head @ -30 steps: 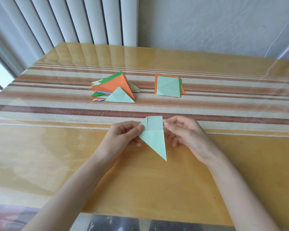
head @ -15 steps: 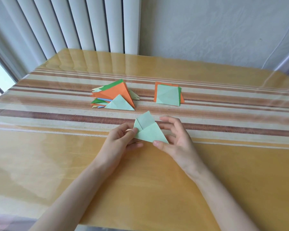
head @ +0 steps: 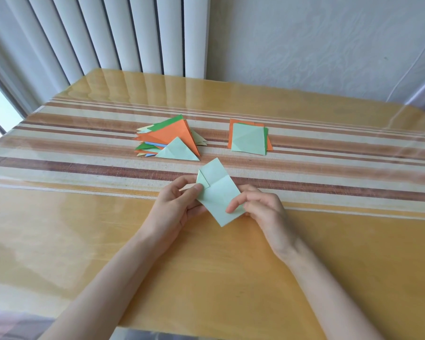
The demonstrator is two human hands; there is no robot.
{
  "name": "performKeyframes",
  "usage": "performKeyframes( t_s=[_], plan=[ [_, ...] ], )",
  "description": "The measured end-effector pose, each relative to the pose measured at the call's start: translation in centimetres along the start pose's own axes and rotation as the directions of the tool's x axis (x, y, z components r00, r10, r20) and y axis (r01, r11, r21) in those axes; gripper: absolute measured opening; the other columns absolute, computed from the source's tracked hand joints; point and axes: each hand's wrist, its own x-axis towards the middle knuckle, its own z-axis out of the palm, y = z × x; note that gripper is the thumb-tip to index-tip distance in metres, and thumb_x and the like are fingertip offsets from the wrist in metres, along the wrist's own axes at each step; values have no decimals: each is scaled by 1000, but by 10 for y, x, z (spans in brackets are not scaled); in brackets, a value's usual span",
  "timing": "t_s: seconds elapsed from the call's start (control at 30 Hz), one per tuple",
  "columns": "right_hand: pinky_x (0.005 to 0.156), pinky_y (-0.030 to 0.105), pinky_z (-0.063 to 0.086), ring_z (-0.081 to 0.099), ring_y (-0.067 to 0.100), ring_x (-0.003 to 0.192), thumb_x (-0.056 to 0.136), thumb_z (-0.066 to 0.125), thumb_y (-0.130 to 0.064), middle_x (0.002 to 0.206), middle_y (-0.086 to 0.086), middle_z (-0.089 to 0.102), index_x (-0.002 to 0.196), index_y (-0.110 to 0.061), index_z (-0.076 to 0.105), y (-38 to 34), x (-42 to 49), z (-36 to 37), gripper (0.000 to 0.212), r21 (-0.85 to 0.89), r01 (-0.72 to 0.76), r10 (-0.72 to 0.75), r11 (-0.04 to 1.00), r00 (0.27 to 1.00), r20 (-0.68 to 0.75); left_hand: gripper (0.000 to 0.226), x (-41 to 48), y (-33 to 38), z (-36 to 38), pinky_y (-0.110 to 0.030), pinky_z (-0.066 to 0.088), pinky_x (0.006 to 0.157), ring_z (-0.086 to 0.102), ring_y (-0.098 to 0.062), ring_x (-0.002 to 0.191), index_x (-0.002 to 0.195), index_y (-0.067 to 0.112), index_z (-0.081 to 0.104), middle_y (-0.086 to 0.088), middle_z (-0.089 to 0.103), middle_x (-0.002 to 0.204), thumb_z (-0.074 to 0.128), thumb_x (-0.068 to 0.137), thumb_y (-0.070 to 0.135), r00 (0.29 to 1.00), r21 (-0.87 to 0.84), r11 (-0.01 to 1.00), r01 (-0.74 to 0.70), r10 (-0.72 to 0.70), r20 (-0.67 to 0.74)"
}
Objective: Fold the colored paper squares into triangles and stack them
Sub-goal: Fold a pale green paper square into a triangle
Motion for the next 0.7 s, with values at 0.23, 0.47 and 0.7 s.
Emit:
performKeyframes(
  t_s=[0.23,0.47,0.7],
  plan=[
    [86,39,48,59,20,94,77,66,-16,95,-5,62,89,-29,62,8,-1,7,19,-290,43,-30,956,998,49,14,-2,-2,3,-59,46,90,60,-33,83,103,14,62,-31,65,87,55,92,6,994,163,984,-70,81,-66],
    [82,29,52,69,22,94,77,71,-24,100,10,72,127,-25,47,-9,0,3,56,99,-77,87,992,991,-102,12,-5,-1,2,-26,53,70,66,-16,73,101,12,60,-11,73,79,56,92,5,993,258,959,-117,104,62],
    [74,23,52,67,15,80,86,65,1,87,6,72,96,-10,64,-4,1,2,14,12,-69,70,998,985,-159,4,-8,-1,4,-16,45,56,60,-9,58,92,7,60,-5,67,65,60,90,5,989,326,935,-139,112,100]
  ],
)
